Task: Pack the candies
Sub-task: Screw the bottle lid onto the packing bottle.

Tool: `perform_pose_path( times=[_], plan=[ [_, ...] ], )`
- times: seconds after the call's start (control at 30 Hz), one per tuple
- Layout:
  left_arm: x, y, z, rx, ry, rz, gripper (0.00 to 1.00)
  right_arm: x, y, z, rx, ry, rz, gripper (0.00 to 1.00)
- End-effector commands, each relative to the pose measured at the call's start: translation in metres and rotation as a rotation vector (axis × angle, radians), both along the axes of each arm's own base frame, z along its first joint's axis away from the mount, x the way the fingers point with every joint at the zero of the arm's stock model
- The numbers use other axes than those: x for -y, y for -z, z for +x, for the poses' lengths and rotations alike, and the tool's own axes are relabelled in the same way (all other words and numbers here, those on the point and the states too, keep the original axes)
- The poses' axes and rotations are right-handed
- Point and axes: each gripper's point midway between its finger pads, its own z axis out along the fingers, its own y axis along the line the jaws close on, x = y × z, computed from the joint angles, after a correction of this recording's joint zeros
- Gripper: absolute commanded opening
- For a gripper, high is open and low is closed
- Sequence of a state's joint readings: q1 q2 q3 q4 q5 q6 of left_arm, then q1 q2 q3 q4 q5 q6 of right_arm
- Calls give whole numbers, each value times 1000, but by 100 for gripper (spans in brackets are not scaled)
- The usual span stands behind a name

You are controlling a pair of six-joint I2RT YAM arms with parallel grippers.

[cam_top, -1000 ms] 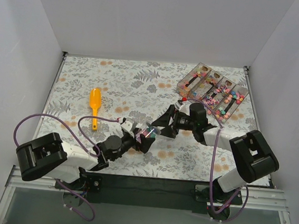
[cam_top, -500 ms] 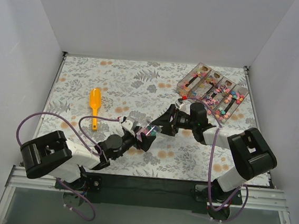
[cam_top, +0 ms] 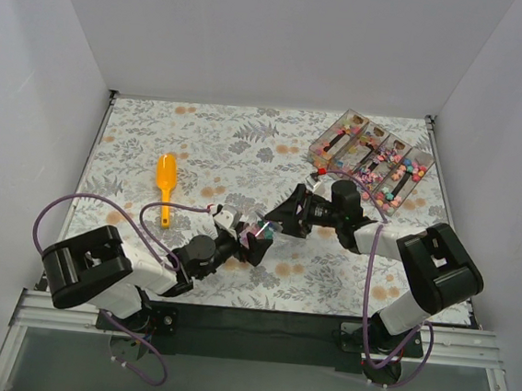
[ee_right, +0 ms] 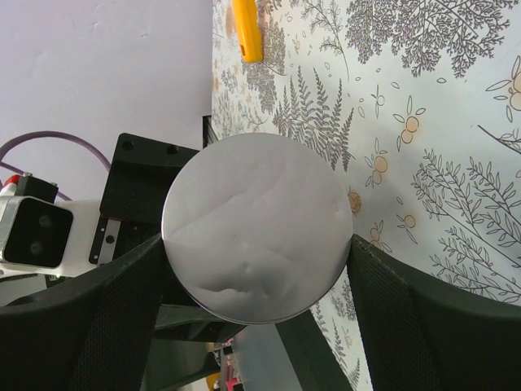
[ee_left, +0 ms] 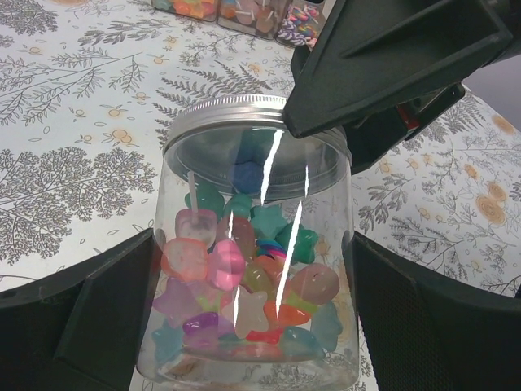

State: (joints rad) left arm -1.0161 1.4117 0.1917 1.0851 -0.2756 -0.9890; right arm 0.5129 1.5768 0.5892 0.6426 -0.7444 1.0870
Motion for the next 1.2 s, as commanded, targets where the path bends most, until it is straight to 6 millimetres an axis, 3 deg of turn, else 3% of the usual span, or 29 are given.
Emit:
perform_pose_path(
  times=[0.0, 0.3, 0.5, 0.67, 0.77, 0.97, 1.07, 1.1, 1.17],
  plan=[
    [-1, 20, -15, -63, 56, 60, 88, -10, -33, -2, 166, -56, 84, 26],
    [-9, 22, -24, -84, 71, 63, 89, -8, -25, 3, 185, -41, 62, 25],
    [-16, 8, -27, -57, 66, 2, 89, -8, -19, 5, 187, -41, 50, 24],
    [-19, 8, -36, -68, 93, -33, 90, -8, -15, 7, 201, -41, 37, 24],
    [-20, 8, -30, -72, 60, -35, 87, -8, -10, 7, 194, -47, 28, 24],
    [-17, 16, -19, -38, 39, 56, 88, -5, 1, 5, 185, -49, 6, 24],
    [-15, 35, -11, -81, 8, 161, 89, -5, 1, 6, 196, -53, 0, 25],
    [-20, 50, -10, -120, -10, 224, 89, -5, -1, 4, 203, -62, 6, 25],
    [-13, 56, -6, -149, -14, 268, 89, -6, -5, 6, 220, -69, 9, 25]
  ],
)
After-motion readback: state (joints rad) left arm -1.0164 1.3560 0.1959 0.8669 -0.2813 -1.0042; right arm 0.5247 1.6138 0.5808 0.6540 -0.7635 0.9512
